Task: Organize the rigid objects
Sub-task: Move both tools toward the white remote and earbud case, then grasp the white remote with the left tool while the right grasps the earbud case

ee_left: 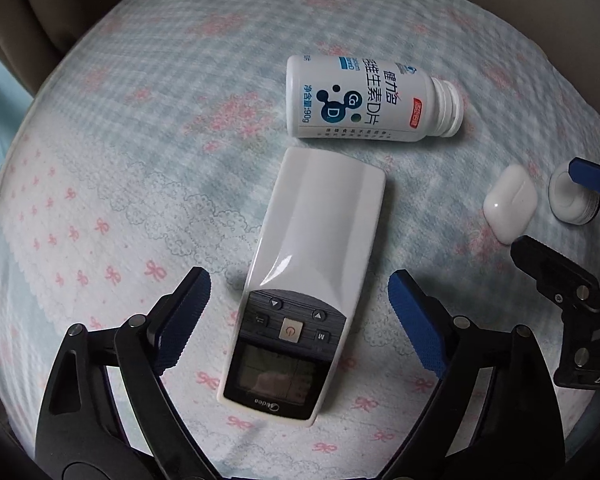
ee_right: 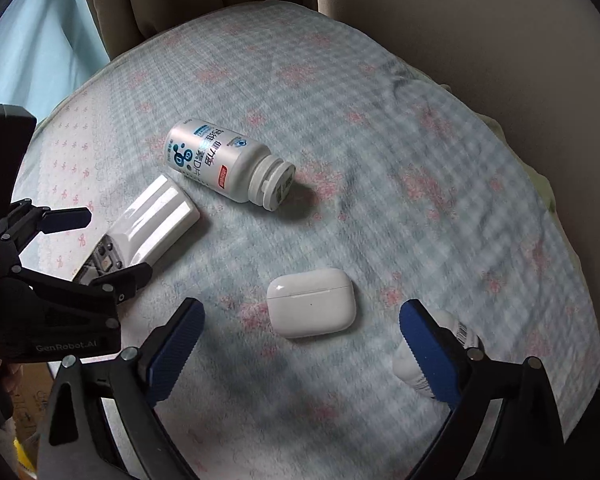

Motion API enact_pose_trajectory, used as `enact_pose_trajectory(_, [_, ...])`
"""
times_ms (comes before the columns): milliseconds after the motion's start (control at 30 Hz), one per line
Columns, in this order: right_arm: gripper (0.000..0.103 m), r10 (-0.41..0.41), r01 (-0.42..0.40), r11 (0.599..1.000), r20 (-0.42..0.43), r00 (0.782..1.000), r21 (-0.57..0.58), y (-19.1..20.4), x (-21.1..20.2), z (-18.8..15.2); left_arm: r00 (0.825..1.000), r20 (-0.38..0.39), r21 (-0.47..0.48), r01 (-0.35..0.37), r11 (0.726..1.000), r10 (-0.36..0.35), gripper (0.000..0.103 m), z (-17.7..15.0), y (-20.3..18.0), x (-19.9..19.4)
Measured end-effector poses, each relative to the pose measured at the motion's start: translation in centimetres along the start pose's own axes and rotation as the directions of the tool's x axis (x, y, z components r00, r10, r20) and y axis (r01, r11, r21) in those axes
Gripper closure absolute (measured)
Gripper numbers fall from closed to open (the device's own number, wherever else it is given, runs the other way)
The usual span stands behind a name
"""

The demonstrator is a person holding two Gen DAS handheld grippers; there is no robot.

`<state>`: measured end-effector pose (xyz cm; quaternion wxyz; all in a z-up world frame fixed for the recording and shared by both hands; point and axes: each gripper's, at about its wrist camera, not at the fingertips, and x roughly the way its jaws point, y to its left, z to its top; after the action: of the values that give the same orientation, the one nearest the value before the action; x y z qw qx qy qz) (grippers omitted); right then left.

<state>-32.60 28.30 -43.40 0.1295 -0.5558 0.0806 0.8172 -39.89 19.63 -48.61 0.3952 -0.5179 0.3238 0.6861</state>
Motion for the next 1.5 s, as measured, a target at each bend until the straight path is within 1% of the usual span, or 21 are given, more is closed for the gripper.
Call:
enact_pose_trajectory(133, [0.011, -0.037, 0.037, 0.999, 0.018, 0.999, 0.003, 0.2, 1.9, -0.6, 1.0, 0.0, 0.049, 0.029, 0.998, -0.029, 0.014, -0.1, -0.5, 1.3])
enact_pose_trajectory(200, [0.011, -0.033, 0.033, 0.999, 0.019, 0.999, 0.007, 0.0, 2.6, -0.8, 1.0, 0.0, 0.084, 0.027, 0.996, -0.027, 0.014, -0.2, -1.0, 1.8])
enact_pose_trajectory(267, [0.013, -0.013, 0.013, 1.0, 0.025, 1.0, 0.016, -0.3, 3.2, -1.0, 1.0, 0.011, 0.112, 0.028, 0.993, -0.029, 0.014, -0.2, -1.2, 1.8])
enact_pose_trajectory(300, [0.014, 0.0, 0.0, 1.0, 0.026, 1.0, 0.017, -0.4, 3.4, -1.0, 0.999, 0.011, 0.117, 0.031, 0.993, -0.033, 0.014, -0.2, -1.3, 1.9])
enact_pose_trajectory(333, [0.02, -0.009, 0.009, 1.0, 0.024, 1.0, 0.007, -0.3, 3.6, -1.1, 0.999, 0.009, 0.116, 0.035, 0.993, -0.037, 0.015, -0.1, -1.2, 1.9])
enact_pose_trajectory(400, [0.022, -0.035, 0.036, 0.999, 0.026, 0.999, -0.026, 0.0, 3.8, -1.0, 0.999, 0.012, 0.12, 0.045, 0.992, -0.047, 0.024, -0.2, -1.4, 1.8])
enact_pose_trajectory(433, [0.026, -0.036, 0.037, 0.999, 0.029, 0.999, -0.031, 0.1, 3.7, -1.1, 0.999, 0.013, 0.131, 0.036, 0.991, -0.038, 0.025, -0.3, -1.6, 1.7])
enact_pose_trajectory(467, [0.033, -0.035, 0.036, 0.999, 0.033, 0.999, -0.036, 0.2, 3.6, -1.1, 0.999, 0.013, 0.14, 0.029, 0.99, -0.031, 0.033, -0.3, -1.7, 1.7])
enact_pose_trajectory(500, [0.038, -0.034, 0.036, 0.998, 0.032, 0.999, -0.042, 0.3, 3.5, -1.1, 0.999, 0.014, 0.145, 0.026, 0.989, -0.029, 0.046, -0.4, -1.8, 1.5])
enact_pose_trajectory(533, [0.046, -0.03, 0.032, 0.998, 0.026, 0.999, -0.045, 0.3, 3.5, -1.2, 0.999, 0.013, 0.147, 0.032, 0.989, -0.034, 0.046, -0.4, -1.9, 1.4])
enact_pose_trajectory(667, [0.046, -0.01, 0.011, 0.999, 0.014, 1.0, -0.045, 0.3, 3.5, -1.1, 1.0, 0.009, 0.149, 0.011, 0.989, -0.013, 0.047, -0.6, -2.2, 1.2])
enact_pose_trajectory(967, [0.047, 0.027, -0.027, 0.998, 0.004, 1.0, -0.062, 0.0, 3.0, -1.1, 1.0, -0.012, 0.089, -0.001, 0.996, 0.002, 0.047, -0.9, -2.2, 0.6])
enact_pose_trajectory(1200, [0.047, 0.036, -0.035, 0.996, 0.016, 0.999, -0.084, 0.1, 1.7, -1.1, 1.0, -0.006, 0.022, 0.007, 1.0, -0.007, 0.047, -1.4, -1.7, -0.6])
enact_pose_trajectory(1333, [0.047, 0.042, -0.04, 0.995, 0.023, 0.999, -0.093, 0.2, 0.7, -0.8, 1.0, 0.011, -0.014, 0.007, 1.0, -0.007, 0.047, -1.7, -1.6, -2.1])
enact_pose_trajectory(1500, [0.047, 0.052, -0.046, 0.992, 0.042, 0.998, -0.121, 0.7, -1.6, -0.2, 0.998, 0.057, -0.055, 0.002, 0.998, 0.001, 0.047, -1.5, -2.5, -5.3])
